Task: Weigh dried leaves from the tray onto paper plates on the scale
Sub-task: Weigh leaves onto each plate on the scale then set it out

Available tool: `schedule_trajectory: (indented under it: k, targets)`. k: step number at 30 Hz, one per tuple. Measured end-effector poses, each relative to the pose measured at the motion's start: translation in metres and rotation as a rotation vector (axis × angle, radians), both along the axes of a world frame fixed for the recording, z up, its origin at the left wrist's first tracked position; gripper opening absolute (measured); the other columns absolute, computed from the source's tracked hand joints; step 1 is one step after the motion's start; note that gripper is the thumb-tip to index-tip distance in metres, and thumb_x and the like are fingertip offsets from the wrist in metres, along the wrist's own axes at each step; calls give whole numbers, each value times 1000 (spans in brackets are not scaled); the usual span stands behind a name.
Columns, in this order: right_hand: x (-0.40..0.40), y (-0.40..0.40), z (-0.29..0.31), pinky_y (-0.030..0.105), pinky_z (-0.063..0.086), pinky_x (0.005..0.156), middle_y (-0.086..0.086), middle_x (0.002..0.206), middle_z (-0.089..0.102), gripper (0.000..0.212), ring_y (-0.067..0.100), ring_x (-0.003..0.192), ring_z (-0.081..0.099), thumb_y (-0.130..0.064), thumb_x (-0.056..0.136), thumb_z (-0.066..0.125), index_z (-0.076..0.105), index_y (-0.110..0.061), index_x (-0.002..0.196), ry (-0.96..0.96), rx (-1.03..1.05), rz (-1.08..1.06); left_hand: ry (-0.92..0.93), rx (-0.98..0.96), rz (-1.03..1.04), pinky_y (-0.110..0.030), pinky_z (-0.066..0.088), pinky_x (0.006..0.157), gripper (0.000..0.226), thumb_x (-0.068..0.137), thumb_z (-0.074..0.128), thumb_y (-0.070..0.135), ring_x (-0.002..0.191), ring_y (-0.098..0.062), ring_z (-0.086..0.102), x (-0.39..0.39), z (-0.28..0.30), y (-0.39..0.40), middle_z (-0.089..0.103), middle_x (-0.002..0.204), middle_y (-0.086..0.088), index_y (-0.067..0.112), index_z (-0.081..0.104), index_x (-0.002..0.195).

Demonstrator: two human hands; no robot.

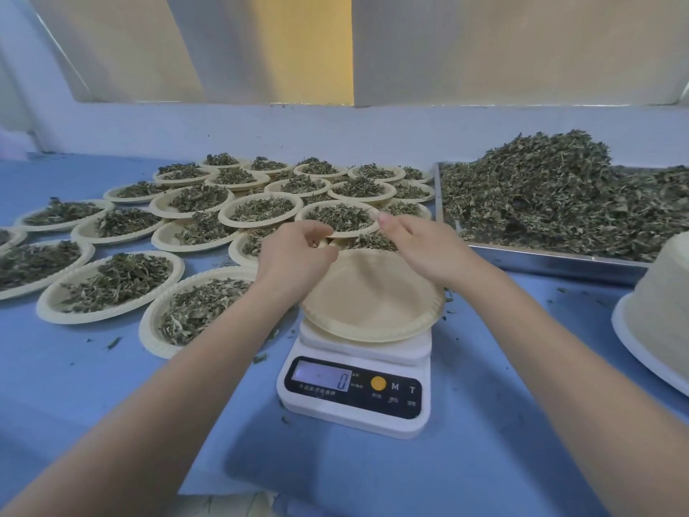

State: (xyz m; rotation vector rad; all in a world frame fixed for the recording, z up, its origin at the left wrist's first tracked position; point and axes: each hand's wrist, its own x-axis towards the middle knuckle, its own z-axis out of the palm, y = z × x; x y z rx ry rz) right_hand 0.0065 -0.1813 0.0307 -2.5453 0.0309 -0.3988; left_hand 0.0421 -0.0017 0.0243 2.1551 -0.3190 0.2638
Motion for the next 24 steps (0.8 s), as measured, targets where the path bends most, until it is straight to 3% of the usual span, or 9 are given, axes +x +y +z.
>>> schedule_trajectory:
  k: [3, 6, 8, 11, 13, 15, 18, 21, 24]
  targets:
    - [-4, -2, 0, 30, 31, 70, -13, 85, 55, 47, 19, 93, 51, -57, 97, 21, 55, -26, 92, 1, 4, 2, -17, 24, -20, -19, 37, 85, 32, 81, 67, 20, 100, -7, 57, -3, 2, -5, 66, 115, 8, 31, 68, 111]
    - [-9, -7, -1, 29, 33, 84, -3, 124, 60, 55, 20, 118, 50, -59, 96, 24, 57, -25, 124, 12, 19, 21, -57, 50, -47, -14, 36, 76, 33, 80, 67, 21, 96, -5, 57, -7, 6, -9, 66, 114, 11, 33, 67, 110]
    - [-11, -10, -1, 32, 35, 91, -2, 136, 53, 60, 18, 125, 46, -63, 94, 24, 49, -26, 135, 20, 8, 19, -93, 65, -69, -13, 36, 77, 33, 80, 68, 22, 93, -3, 56, -9, 9, -13, 66, 112, 13, 33, 67, 111]
    - [-10, -18, 6, 32, 35, 91, 2, 136, 54, 63, 21, 123, 49, -61, 94, 25, 45, -22, 139, 8, 9, -4, -144, 94, -157, -8, 33, 82, 38, 78, 68, 21, 104, -3, 56, -12, 17, -30, 66, 116, 12, 30, 67, 114]
    - [-6, -27, 13, 31, 37, 86, 3, 129, 56, 62, 21, 117, 52, -59, 95, 26, 46, -19, 138, -4, 19, -21, -161, 134, -220, -12, 35, 86, 40, 78, 68, 20, 111, -8, 57, -9, 25, -50, 66, 117, 10, 29, 66, 116]
    - [2, -40, 19, 30, 36, 82, 2, 124, 56, 58, 19, 113, 52, -57, 96, 32, 47, -18, 136, -3, 29, -56, -150, 227, -272, -13, 33, 76, 39, 79, 64, 19, 109, -14, 57, -2, 35, -75, 67, 115, 5, 29, 65, 117]
    - [17, -71, 25, 31, 39, 91, 9, 140, 48, 61, 26, 124, 48, -54, 94, 44, 40, -17, 142, 47, 10, -201, -80, 367, -352, -19, 35, 72, 34, 81, 60, 18, 101, -17, 58, 13, 49, -114, 66, 115, -1, 25, 63, 114]
    - [29, -117, 25, 43, 42, 99, 16, 136, 48, 61, 34, 122, 47, -48, 92, 49, 39, -11, 139, 130, 49, -446, -23, 517, -473, -24, 41, 80, 36, 84, 60, 21, 107, -20, 56, 28, 61, -149, 62, 119, -5, 21, 59, 120]
    - [38, -168, 18, 41, 41, 101, 21, 135, 47, 53, 36, 122, 45, -41, 91, 49, 46, -5, 131, 212, 165, -756, 23, 702, -575, -27, 41, 86, 44, 89, 58, 26, 114, -22, 50, 48, 64, -176, 54, 129, -8, 17, 49, 131]
